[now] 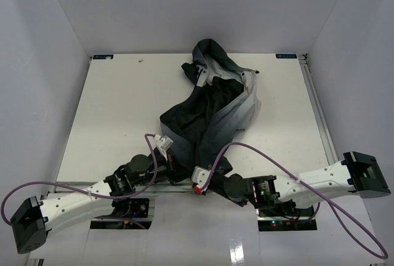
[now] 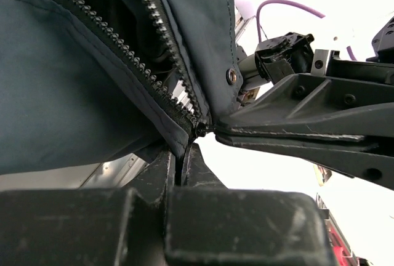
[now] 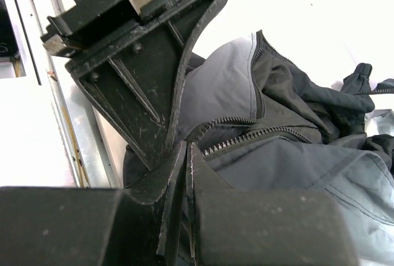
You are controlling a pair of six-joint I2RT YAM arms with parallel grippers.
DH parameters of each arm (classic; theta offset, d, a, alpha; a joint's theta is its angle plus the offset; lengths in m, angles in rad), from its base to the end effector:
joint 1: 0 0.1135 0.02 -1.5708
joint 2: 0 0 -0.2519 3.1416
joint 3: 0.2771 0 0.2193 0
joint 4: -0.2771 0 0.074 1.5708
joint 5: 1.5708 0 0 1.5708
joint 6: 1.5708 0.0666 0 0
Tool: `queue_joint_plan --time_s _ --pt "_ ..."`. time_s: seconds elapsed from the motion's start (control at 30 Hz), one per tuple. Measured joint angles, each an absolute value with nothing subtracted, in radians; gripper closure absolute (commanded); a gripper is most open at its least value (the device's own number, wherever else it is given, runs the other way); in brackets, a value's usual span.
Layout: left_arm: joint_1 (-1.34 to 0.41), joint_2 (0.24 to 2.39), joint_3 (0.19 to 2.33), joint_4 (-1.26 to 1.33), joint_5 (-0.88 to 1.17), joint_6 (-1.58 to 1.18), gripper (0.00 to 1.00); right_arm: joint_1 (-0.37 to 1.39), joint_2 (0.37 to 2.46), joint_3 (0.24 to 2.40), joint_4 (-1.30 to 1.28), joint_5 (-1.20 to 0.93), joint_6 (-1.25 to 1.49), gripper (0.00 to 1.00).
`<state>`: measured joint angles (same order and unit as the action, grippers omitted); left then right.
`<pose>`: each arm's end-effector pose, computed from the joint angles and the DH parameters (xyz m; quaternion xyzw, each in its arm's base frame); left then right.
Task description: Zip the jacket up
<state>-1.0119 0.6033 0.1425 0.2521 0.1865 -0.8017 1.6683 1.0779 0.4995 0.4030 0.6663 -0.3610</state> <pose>0.0768 -0.1461 0.1875 0.1395 0.7631 -0.5383 0.3294 0.0181 0.2375 0.2483 -0.5041 0.5607 0.1702 0.6344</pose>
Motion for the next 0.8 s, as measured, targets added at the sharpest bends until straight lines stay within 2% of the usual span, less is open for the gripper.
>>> queue_joint_plan --time_s 0.23,0.67,0.7,0.77,0.8 --pt "-1.012 0.625 0.139 0.281 0.199 -0.806 1.00 1.634 1.094 0.501 0.417 0.653 -0.385 0.92" --pt "-0.990 0.519 0.132 0.219 0.116 -0.812 0.99 1.448 1.158 0.615 0.351 0.401 -0.394 0.92" --pt "-0.990 0.516 0.131 0.208 0.118 -0.812 0.93 1.443 1.158 0.623 0.328 0.379 -0.392 0.92" --pt "-0.991 0.507 0.129 0.185 0.128 -0.810 0.62 1.437 1.156 0.637 0.281 0.337 -0.374 0.92" --pt "-0.992 0.501 0.128 0.171 0.134 -0.811 0.55 1.435 1.154 0.642 0.262 0.322 -0.361 0.92"
